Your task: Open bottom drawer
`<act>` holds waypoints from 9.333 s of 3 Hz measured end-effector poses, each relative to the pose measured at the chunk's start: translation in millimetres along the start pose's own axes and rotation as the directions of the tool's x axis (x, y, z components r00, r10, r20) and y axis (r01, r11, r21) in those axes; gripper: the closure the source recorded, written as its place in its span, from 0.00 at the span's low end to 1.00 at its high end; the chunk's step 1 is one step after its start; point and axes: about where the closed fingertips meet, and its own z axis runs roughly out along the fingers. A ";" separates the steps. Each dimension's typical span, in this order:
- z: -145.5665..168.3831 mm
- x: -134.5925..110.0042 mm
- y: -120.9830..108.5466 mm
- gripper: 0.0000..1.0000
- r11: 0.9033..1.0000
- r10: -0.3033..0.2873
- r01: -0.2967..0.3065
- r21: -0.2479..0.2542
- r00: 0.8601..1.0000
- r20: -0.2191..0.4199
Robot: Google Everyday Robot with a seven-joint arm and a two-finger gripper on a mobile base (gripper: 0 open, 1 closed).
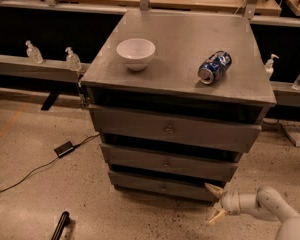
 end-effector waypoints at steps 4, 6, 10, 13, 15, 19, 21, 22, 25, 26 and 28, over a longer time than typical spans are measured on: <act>57.2 18.8 -31.1 0.00 0.849 -0.509 0.526 0.052 0.840 -0.190; 64.0 38.6 -76.5 0.00 0.818 -0.523 0.568 0.088 0.800 -0.295; 70.9 77.5 -106.6 0.37 0.805 -0.425 0.543 0.239 0.809 -0.406; 70.6 71.5 -105.4 1.00 0.806 -0.425 0.542 0.237 0.810 -0.404; 70.6 71.5 -105.3 1.00 0.806 -0.425 0.542 0.237 0.810 -0.404; 71.6 71.5 -104.9 0.00 0.807 -0.426 0.541 0.236 0.810 -0.403; 76.2 70.3 -102.3 0.10 0.821 -0.433 0.542 0.177 0.794 -0.427; 75.7 75.5 -97.1 0.23 0.843 -0.413 0.520 0.134 0.788 -0.457; 61.2 80.8 -77.2 0.40 0.885 -0.355 0.453 0.105 0.805 -0.476; 60.8 79.9 -77.0 0.30 0.885 -0.355 0.453 0.105 0.805 -0.476; 50.4 82.4 -54.5 0.30 0.897 -0.324 0.422 0.128 0.826 -0.461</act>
Offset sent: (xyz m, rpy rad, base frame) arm 0.0256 0.0165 -0.0598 -0.2834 -0.3145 0.0481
